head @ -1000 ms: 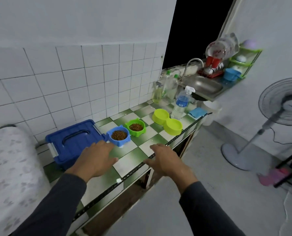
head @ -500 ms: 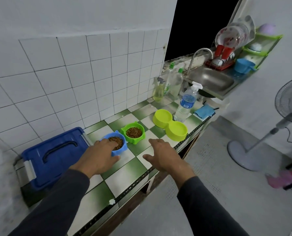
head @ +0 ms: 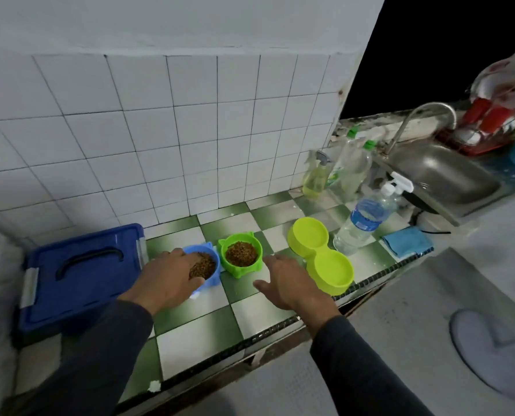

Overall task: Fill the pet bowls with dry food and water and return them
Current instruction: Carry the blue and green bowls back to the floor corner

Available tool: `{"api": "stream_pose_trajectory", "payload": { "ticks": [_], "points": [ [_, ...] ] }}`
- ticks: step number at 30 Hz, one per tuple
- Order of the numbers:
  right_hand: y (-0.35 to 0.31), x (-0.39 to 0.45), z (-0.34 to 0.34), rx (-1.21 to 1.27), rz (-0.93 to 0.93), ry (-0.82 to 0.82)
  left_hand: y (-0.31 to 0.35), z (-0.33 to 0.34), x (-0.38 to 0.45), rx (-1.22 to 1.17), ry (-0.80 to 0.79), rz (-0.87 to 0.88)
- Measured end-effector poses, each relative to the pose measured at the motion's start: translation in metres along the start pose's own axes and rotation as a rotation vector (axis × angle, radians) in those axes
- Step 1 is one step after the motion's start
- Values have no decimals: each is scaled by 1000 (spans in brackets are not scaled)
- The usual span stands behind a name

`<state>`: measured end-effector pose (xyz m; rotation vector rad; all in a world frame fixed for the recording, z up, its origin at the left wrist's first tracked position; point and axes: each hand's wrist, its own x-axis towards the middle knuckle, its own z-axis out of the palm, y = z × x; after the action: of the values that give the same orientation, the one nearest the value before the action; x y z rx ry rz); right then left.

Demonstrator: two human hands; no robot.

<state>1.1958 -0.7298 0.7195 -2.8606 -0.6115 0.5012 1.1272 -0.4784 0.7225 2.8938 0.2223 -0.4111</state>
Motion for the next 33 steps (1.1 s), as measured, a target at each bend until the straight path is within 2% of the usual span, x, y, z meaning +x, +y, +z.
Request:
{"api": "stream_pose_trajectory", "payload": {
  "ticks": [10, 15, 22, 33],
  "points": [
    [39, 59, 2, -2, -164, -80, 16, 38, 9, -46, 101, -201],
    [43, 90, 7, -4, -203, -78, 8, 54, 23, -91, 148, -230],
    [40, 121, 22, -96, -244, -79, -1, 76, 48, -177, 128, -290],
    [50, 167, 67, 120, -101, -174, -15, 122, 76, -420, 138, -466]
  ]
}}
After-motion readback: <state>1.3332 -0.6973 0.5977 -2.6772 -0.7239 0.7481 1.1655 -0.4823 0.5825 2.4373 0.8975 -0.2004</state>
